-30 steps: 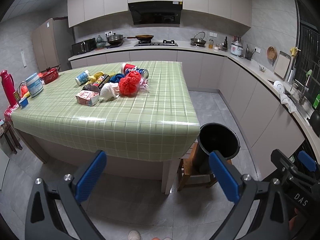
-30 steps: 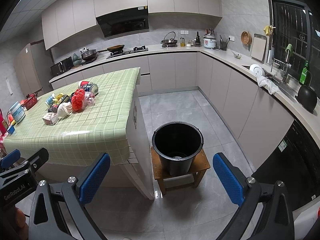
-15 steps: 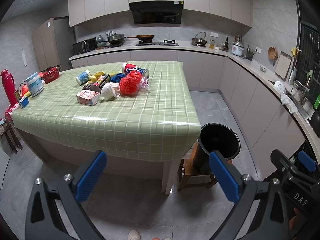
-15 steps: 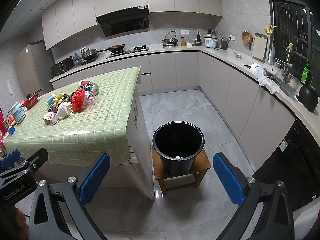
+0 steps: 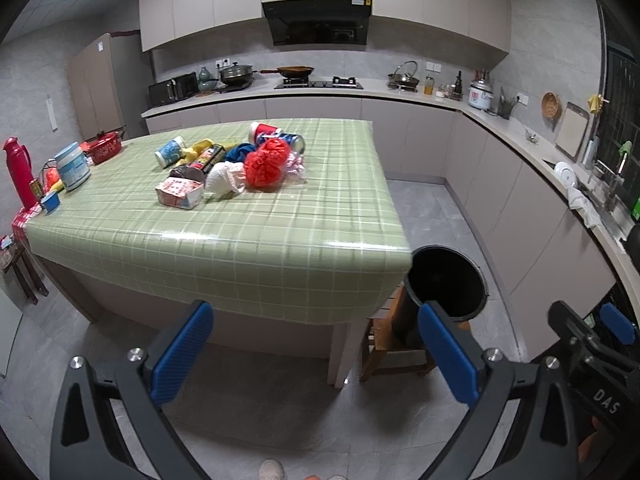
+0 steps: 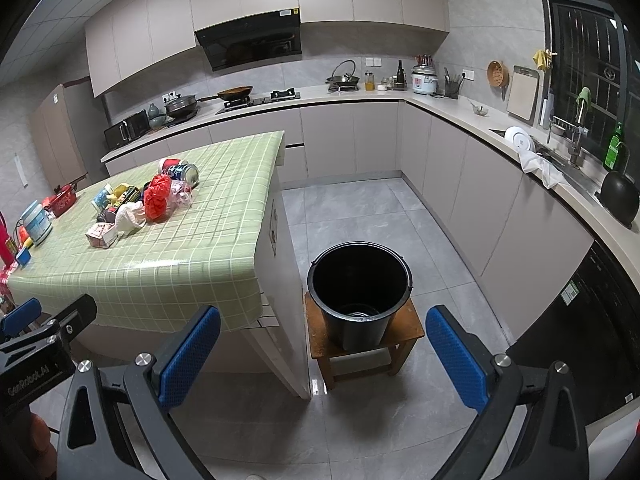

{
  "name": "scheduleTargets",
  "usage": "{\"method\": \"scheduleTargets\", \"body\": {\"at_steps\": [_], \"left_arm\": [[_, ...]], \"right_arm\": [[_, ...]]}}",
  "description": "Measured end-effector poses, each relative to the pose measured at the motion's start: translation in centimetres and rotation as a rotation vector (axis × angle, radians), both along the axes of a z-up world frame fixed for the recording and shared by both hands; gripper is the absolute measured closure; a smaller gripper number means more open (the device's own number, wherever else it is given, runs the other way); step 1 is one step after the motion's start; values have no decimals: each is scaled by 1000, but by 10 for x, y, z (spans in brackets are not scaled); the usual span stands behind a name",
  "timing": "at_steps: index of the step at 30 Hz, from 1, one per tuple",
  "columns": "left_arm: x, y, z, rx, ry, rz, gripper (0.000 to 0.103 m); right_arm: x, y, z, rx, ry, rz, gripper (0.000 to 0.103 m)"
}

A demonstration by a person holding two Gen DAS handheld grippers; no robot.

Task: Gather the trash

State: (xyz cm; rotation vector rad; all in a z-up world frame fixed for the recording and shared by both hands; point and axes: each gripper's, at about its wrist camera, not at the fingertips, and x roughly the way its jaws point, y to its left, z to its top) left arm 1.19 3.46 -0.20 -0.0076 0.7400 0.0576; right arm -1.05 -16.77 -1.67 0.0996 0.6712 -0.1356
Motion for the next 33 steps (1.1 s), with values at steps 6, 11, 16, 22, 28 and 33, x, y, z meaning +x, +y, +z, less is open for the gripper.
{"method": "scheduleTargets", "body": {"at_steps": [6, 11, 16, 22, 28, 33], "left_arm": [[13, 36, -6, 7, 13, 92, 0], [32, 79, -10, 29, 10, 178, 0], [72, 135, -19, 28, 24, 239, 0], [131, 193, -30, 27, 50, 252, 0], [183, 236, -41, 61, 103, 216, 0], [219, 266, -45, 43, 135, 184, 0]], "right_arm": [[18, 7, -3, 22, -5, 38, 0], [50, 31, -6, 32, 1, 89, 0], [93, 72, -10, 31, 11, 127, 0], [152, 128, -18, 42, 26, 136, 0], [220, 196, -29, 44, 61, 151, 0], [263, 234, -38, 48, 97, 131, 0]]}}
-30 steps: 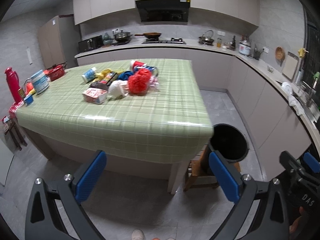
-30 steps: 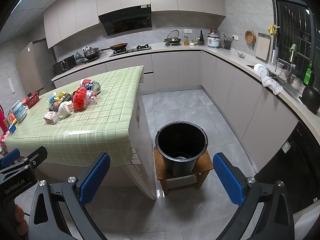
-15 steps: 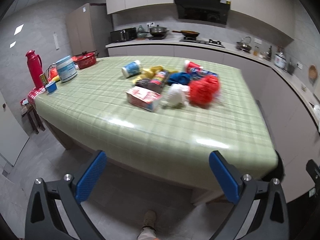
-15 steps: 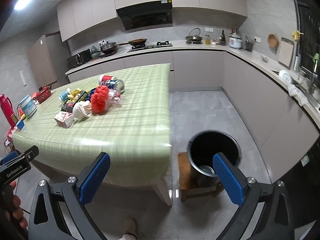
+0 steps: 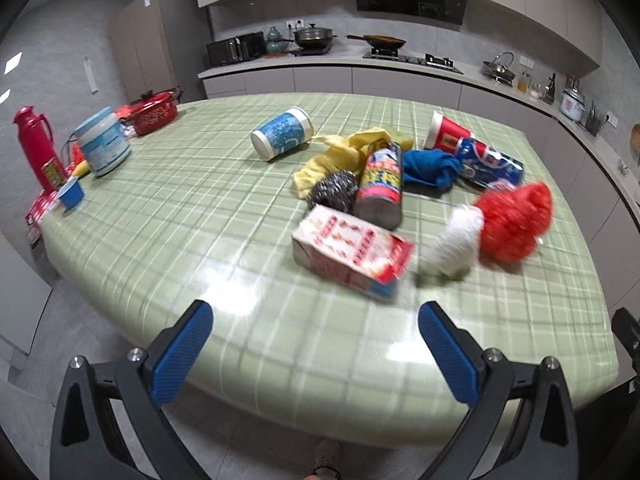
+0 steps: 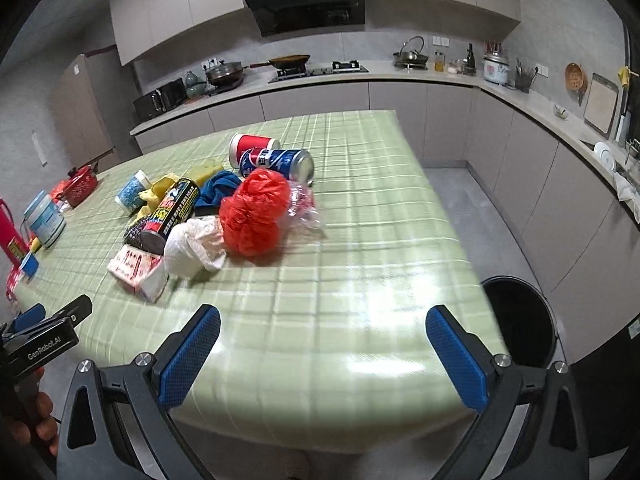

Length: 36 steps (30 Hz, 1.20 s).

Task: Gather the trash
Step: 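Grasp the steel wool with the left tool while the right tool grasps the red bag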

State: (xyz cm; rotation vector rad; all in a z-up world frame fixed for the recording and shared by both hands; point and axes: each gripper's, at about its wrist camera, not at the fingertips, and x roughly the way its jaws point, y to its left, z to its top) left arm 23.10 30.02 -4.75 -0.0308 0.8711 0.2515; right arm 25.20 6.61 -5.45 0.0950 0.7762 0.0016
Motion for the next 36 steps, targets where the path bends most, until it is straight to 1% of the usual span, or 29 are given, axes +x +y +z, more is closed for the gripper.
{"method": "scheduleTargets", "body": {"at_steps": [4, 7, 13, 18, 24, 28, 30, 32, 34, 36], "left_arm": [[30, 15, -2, -13, 7, -46, 0], [48, 17, -3, -19, 11, -75, 0], [76, 22, -5, -36, 20, -112, 0], [91, 33, -11, -25, 31, -84, 0], [112, 60, -15, -30, 35, 2, 0], [131, 65, -22, -36, 45, 6, 0], [139, 64, -27, -38, 52, -2, 3], [147, 60, -34, -45, 73, -36, 11], [155, 56, -42, -50, 98, -74, 17], [157, 53, -45, -71, 98, -91, 18]], "right_arm": [[30, 21, -4, 1, 9, -33, 0], [46, 30, -6, 1, 11, -52, 0], [75, 38, -10, 6, 37, -68, 0], [104, 37, -15, 5, 37, -72, 0], [145, 38, -26, 35, 62, -53, 0], [161, 43, -34, 31, 84, -36, 0], [165, 44, -39, 31, 98, -32, 0], [169, 45, -43, 35, 110, -31, 0], [172, 46, -47, 35, 118, -29, 0], [174, 47, -51, 32, 124, -26, 0]]}}
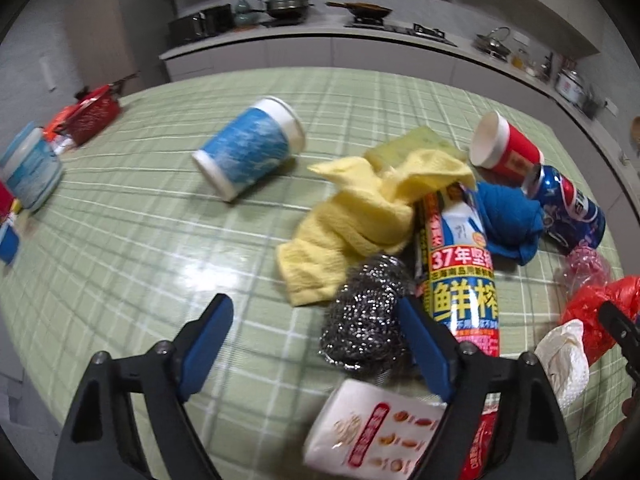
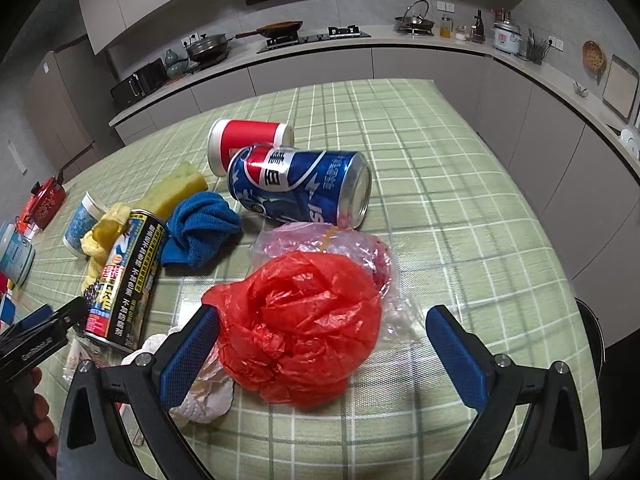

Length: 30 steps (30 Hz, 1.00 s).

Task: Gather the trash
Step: 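Grasp the steel wool with the left tool while the right tool grasps the red bag, then lift the steel wool and red bag and carry both toward the black bin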

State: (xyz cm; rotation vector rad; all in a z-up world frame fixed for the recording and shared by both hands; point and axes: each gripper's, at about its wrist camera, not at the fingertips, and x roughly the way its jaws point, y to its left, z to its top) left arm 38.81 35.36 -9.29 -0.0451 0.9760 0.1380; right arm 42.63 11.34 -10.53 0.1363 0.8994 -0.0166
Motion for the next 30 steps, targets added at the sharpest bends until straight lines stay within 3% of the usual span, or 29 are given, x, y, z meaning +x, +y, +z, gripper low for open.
{"method": "scheduleTargets", "body": {"at_steps": [3, 5, 7, 9, 16, 30], "left_arm": [[1, -2, -3, -35, 8, -31, 31], [0, -4, -5, -74, 21, -57, 41], [0, -9, -8, -84, 48, -81, 41], [1, -13, -14, -88, 75, -99, 55], [-9, -2, -7, -140, 18, -74, 65], [-29, 15, 29, -123, -111, -43, 66]], "right_arm": [[2, 2, -3, 5, 5, 8, 2], [2, 2, -5, 20, 11, 17, 13], [2, 3, -7, 19, 14, 22, 15], [1, 3, -7, 29, 8, 29, 26], [-6, 4, -1, 68, -30, 70, 59], [-30, 1, 15, 119, -80, 97, 62]]}}
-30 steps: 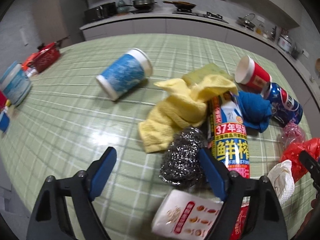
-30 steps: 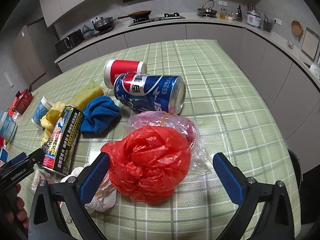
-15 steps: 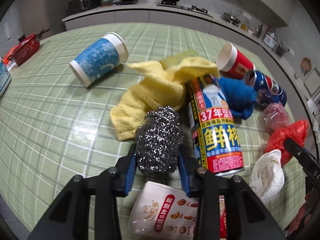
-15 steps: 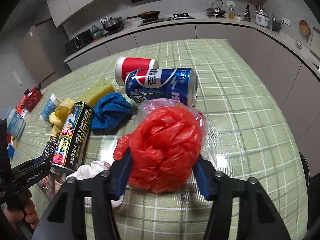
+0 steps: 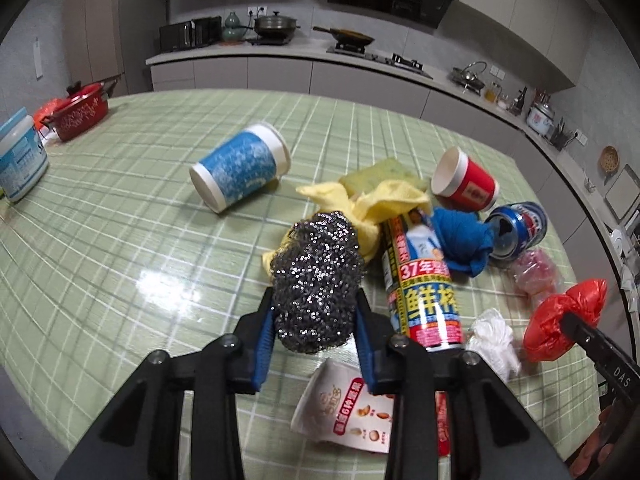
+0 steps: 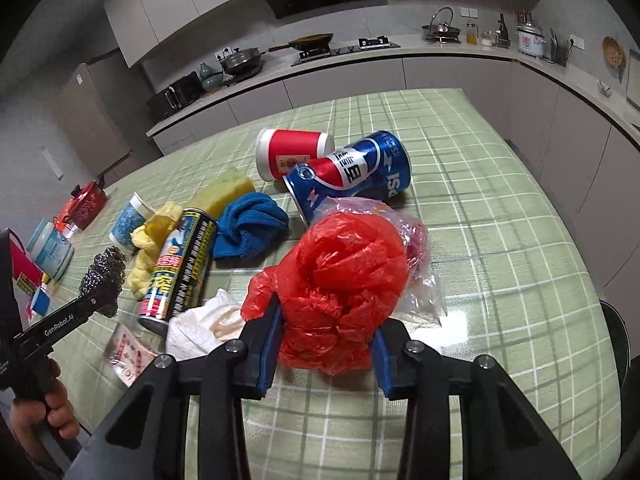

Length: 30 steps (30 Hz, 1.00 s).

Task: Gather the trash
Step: 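Lift the steel wool and red bag and carry both toward the black bin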

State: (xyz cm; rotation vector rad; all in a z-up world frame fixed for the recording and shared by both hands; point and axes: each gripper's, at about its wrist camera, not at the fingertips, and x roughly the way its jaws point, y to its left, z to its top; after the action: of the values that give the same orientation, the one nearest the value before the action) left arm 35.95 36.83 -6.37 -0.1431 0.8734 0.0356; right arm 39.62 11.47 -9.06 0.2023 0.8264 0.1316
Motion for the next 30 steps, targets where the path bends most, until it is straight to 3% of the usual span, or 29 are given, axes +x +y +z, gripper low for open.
{"method": "scheduleTargets", "body": {"at_steps": [7, 13, 21, 25, 30], "left_arm": [[-16, -22, 26, 5, -61, -68, 66], [-22, -71, 38, -32, -79, -199, 66], [-44, -192, 40, -76, -71, -422, 66], [-56, -278, 36, -91, -58, -530, 66], [-69, -379, 19, -112, -6, -566, 66]], "right_arm": [[-20, -12, 20, -14, -54, -33, 62], [-49, -57, 36, -31, -68, -144, 62], [-101, -162, 41, -41, -76, -323, 62], [-128, -237, 35, -45, -66, -399, 62], [-146, -332, 18, -34, -33, -416, 62]]}}
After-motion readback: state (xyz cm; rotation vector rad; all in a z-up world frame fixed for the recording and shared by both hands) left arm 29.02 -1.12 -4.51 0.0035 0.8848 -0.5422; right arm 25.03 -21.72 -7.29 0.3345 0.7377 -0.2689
